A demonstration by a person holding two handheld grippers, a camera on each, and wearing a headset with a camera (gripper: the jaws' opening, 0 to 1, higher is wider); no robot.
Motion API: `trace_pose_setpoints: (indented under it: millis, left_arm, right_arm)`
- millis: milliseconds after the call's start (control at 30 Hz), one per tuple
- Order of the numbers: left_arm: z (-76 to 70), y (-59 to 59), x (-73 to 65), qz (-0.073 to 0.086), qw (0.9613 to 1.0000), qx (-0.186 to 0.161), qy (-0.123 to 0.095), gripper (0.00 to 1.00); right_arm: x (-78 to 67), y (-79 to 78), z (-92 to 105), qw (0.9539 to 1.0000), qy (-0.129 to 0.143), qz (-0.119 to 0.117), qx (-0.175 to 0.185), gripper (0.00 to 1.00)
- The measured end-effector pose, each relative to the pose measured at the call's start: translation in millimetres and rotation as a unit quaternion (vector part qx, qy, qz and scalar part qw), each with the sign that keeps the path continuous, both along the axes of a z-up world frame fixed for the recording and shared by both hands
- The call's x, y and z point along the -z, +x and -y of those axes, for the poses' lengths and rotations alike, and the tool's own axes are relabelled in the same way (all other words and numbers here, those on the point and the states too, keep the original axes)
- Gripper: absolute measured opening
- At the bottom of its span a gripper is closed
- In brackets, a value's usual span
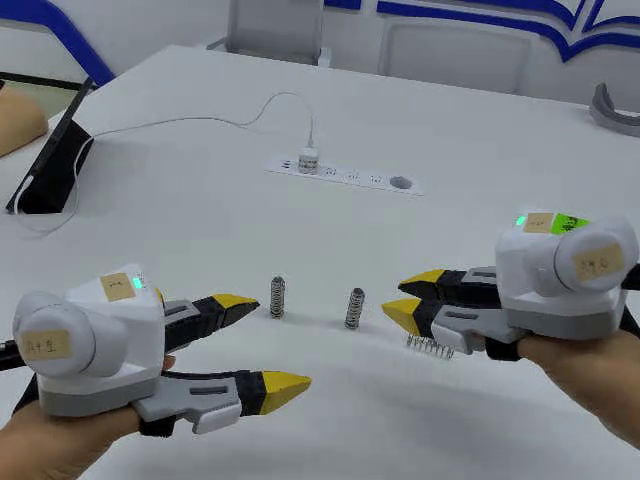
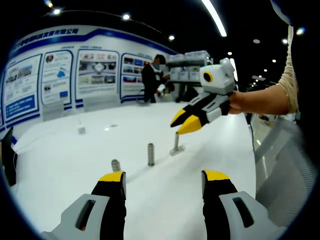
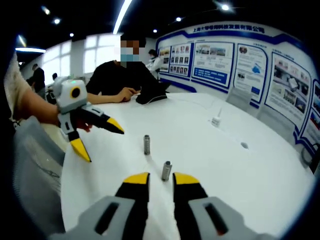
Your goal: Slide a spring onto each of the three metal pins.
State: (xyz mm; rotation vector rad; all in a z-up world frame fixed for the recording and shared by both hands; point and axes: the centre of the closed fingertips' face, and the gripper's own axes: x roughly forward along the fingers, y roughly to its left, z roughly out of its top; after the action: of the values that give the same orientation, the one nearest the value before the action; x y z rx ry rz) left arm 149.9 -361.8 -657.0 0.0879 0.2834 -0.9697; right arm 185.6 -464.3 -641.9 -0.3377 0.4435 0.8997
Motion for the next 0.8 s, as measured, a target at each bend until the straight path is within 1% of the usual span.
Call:
trace_pose_setpoints:
  millis: [167, 467, 633, 800]
  left_arm:
    - [2.2, 1.3, -2.4, 0.002, 1.0000, 0.002, -0.001, 0.62]
    - [2.9, 1.4, -2.7, 0.003, 1.0000, 0.006, 0.001, 0.62]
    - [3.9, 1.8, -3.8, 0.004, 1.0000, 0.007, 0.001, 0.62]
    - [3.5, 2.2, -4.2, 0.005, 1.0000, 0.008, 0.003, 0.62]
  right_arm:
    - [3.6, -8.8, 12.3, 1.0000, -0.003, -0.003, 0.004, 0.19]
    - [15.1, -15.6, 34.6, 0.9997, -0.012, -0.011, 0.020, 0.19]
    - [28.9, -12.1, 54.0, 0.9988, -0.021, -0.023, 0.038, 0.19]
    - [43.7, -2.1, 67.0, 0.9978, -0.029, -0.033, 0.050, 0.19]
